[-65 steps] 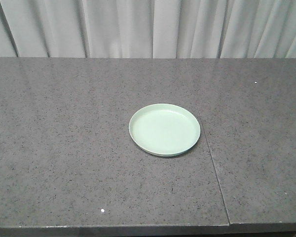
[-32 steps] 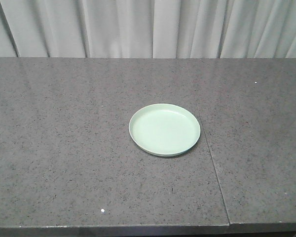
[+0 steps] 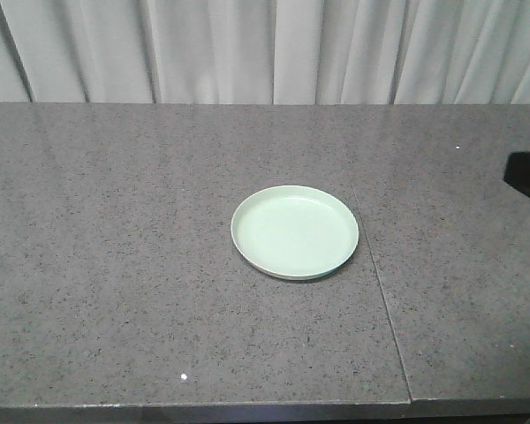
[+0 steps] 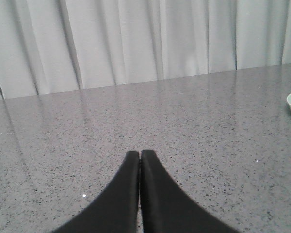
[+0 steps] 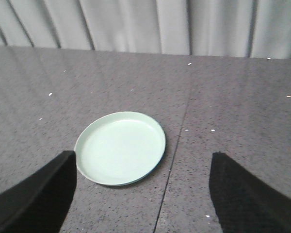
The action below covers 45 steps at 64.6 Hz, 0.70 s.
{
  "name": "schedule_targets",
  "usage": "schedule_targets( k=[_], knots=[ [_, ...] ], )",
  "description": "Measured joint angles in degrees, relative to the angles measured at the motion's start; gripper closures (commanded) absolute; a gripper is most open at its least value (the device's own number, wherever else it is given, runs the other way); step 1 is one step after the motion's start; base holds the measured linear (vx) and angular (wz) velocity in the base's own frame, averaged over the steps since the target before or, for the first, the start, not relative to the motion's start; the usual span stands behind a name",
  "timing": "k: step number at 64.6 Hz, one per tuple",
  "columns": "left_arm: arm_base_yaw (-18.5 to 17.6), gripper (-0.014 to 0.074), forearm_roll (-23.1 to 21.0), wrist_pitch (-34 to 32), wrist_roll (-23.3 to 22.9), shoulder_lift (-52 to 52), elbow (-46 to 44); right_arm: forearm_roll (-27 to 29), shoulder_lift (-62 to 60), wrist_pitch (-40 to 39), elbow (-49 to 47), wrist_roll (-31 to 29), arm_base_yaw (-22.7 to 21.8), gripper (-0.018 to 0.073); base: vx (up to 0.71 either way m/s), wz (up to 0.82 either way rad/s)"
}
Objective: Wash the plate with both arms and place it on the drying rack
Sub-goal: 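Lower the right gripper onto the rim of the pale green plate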
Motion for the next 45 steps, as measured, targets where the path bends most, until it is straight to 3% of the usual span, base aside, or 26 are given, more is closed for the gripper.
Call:
schedule_targets(
  k=[12,24,30,45],
  knots=[
    [0.0,0.0602,0.0,0.0,0.0,0.0,0.0,8.4,14.5,4.4,-9.6,-8.9,0.3,0.0024,0.0,0.0],
    [0.0,0.0602,0.0,0.0,0.0,0.0,0.0,7.5,28.1,4.5,-16.7,-9.6,7.3,0.0024,0.0,0.0],
    [0.0,0.0602,0.0,0.0,0.0,0.0,0.0,1.7,35.1,4.5,-20.5,-5.1,11.8,0.0024,0.0,0.0],
    [0.0,0.0602,0.0,0.0,0.0,0.0,0.0,-21.4,52.2,7.1,-32.7,12.3,17.9,0.0024,0.0,0.0]
  ],
)
